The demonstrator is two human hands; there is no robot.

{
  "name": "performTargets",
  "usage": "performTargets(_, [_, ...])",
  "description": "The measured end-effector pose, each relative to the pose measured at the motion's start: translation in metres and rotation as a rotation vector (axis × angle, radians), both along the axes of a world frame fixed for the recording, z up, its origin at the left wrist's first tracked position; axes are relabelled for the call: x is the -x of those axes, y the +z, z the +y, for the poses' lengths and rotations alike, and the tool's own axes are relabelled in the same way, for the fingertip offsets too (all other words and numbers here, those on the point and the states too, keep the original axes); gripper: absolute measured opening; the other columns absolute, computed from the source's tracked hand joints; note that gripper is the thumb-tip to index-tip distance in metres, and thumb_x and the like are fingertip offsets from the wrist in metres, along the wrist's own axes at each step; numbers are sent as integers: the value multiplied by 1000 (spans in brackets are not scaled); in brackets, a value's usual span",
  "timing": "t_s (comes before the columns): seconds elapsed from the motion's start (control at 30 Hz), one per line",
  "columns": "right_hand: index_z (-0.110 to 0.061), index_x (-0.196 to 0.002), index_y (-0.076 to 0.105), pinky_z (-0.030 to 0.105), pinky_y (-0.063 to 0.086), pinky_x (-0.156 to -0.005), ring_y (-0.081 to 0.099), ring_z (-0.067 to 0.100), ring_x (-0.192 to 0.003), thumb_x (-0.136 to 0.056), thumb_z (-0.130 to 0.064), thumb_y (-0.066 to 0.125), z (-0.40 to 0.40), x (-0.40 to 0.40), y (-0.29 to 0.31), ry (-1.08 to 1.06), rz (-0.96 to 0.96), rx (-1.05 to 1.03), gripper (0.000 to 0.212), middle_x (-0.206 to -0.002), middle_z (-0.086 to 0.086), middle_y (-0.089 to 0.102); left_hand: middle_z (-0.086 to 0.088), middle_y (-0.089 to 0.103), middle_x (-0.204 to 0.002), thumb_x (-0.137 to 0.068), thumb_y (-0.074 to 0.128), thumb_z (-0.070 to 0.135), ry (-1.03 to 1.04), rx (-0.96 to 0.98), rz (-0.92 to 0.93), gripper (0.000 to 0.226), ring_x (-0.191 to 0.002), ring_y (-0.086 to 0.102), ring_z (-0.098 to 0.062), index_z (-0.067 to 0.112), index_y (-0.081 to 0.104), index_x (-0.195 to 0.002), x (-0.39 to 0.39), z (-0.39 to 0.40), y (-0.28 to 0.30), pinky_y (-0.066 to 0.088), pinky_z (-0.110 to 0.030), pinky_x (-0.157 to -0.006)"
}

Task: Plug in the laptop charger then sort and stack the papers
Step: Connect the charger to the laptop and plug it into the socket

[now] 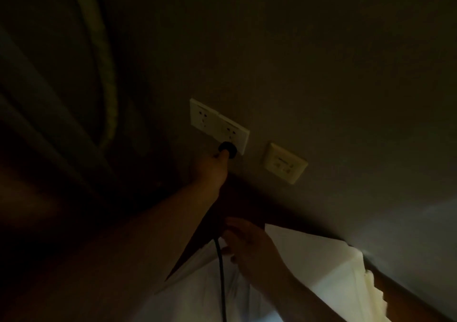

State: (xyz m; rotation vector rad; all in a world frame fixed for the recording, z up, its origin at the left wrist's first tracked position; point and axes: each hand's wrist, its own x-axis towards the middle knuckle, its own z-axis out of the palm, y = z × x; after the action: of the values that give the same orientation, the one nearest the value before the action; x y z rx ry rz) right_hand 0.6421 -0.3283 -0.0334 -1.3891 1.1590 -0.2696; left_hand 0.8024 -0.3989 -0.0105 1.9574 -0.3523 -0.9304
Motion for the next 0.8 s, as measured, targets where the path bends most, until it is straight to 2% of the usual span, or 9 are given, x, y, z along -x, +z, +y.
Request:
performTargets(0.07, [-39,-105,62,20,48,-78,67,14,-98,-97,-23,60,2,-4,-2,55,17,-40,18,-115,0,69,-8,65,-96,-98,57,43,6,-11,-5,40,-75,59,-18,6,67,-112,-5,-6,-3,45,-32,-61])
performTargets(0.13, [-40,-97,61,19,46,-80,64,10,-96,-97,-21,59,4,-7,-3,72,8,-69,19,-112,-1,68,-7,62,-89,-99,55,42,3,-33,-31,39,-73,58,-19,5,67,-108,-7,-8,-5,47,-34,-64])
performTargets(0.23, [-39,-93,60,13,45,-73,63,4,-85,-98,-17,58,4,-10,-5,75,-7,-77,23,-99,-8,69,-15,67,-107,-101,53,40,30,-37,-19,37,-94,65,-28,5,67,-106,-8,-9,-7,54,-43,-87])
performTargets(0.3, [-39,-89,60,13,45,-69,63,4,-80,-98,-13,57,4,-10,-5,70,-6,-57,27,-91,-12,68,-17,66,-115,-101,53,39,43,-19,-4,40,-107,64,-33,4,65,-115,-8,-9,-7,52,-44,-93])
performTargets(0.43, [-39,-86,62,17,48,-76,64,8,-88,-98,-14,57,4,-13,-6,63,28,-13,29,-95,-9,71,-14,66,-96,-98,57,39,30,-3,-72,34,-86,66,-27,7,66,-95,-11,-10,-11,50,-36,-71])
performTargets(0.5, [-41,-88,62,24,50,-87,65,11,-96,-97,-17,59,4,-14,-9,66,48,-5,25,-102,-7,71,-9,63,-89,-98,58,39,35,-4,-89,32,-76,61,-20,9,65,-89,-14,-11,-12,48,-32,-66])
performTargets(0.63, [-44,-92,60,29,49,-99,65,12,-104,-97,-19,61,3,-14,-13,71,36,-1,25,-110,-7,70,-6,63,-88,-98,57,43,29,-7,-92,35,-82,65,-25,10,67,-93,-15,-12,-15,49,-35,-69])
performTargets(0.73, [-44,-91,61,26,50,-95,65,10,-101,-96,-18,61,2,-14,-15,61,24,2,26,-106,-8,70,-3,56,-77,-99,55,45,14,-33,-81,38,-72,58,-20,13,60,-78,-19,-15,-15,48,-36,-70])
performTargets(0.8, [-43,-90,62,24,50,-92,65,10,-99,-96,-18,61,2,-15,-16,62,32,6,27,-103,-9,70,-4,56,-85,-100,52,47,-38,-74,-110,37,-82,60,-20,13,58,-89,-24,-18,-12,49,-35,-74])
